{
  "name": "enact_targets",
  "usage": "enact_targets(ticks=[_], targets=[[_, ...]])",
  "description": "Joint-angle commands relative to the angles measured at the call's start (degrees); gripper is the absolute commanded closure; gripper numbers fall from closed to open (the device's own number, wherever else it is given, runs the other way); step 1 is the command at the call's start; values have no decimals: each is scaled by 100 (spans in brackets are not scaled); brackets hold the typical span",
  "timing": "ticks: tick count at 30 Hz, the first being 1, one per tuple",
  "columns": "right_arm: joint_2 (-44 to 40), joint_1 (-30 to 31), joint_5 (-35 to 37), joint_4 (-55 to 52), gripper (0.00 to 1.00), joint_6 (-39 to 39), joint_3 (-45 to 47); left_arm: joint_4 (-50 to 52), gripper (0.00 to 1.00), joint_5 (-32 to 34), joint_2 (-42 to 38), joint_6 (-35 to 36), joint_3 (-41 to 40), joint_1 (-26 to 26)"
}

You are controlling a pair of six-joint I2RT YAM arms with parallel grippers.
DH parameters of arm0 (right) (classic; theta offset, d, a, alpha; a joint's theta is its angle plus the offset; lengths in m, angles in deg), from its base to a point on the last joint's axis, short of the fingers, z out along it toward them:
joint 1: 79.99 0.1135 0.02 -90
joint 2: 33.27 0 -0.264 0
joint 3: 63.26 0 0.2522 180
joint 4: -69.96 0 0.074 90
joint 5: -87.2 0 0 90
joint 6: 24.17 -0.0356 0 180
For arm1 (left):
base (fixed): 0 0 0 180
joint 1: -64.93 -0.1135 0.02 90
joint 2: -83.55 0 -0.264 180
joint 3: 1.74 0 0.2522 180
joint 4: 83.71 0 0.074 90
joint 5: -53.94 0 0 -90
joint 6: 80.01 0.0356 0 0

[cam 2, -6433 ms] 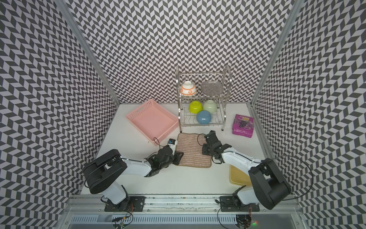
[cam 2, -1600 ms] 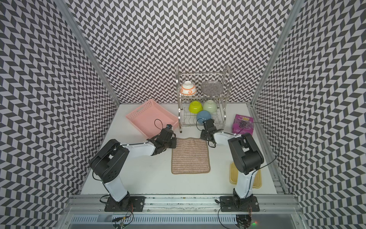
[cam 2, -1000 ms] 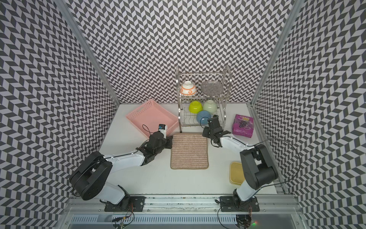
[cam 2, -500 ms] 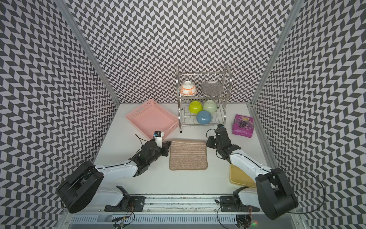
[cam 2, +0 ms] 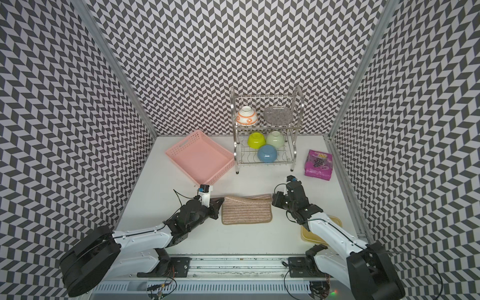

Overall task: Fold the square dishcloth
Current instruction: Fold the cleaning item at the center of the board.

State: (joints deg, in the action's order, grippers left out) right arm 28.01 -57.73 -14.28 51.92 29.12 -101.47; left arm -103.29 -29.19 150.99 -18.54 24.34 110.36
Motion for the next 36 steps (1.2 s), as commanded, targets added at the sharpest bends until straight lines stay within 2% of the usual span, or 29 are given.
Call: enact_targets(ticks=[1, 15, 31, 33, 36], targets=[[-207, 109, -115, 87, 100, -86, 133, -233, 100, 122, -87, -231, -208, 114], [-608, 510, 6, -340, 100, -127, 377, -298, 100, 277, -125, -528, -556, 515], [-150, 620, 204, -110, 100, -157, 516, -208, 100, 441, 35, -779, -750, 651], [-134, 623, 192, -97, 100, -165, 559, -208, 95, 399, 81, -814, -758, 667], [-156, 643, 173, -95, 95, -199, 623, -202, 78, 286, 69, -871, -774, 693]])
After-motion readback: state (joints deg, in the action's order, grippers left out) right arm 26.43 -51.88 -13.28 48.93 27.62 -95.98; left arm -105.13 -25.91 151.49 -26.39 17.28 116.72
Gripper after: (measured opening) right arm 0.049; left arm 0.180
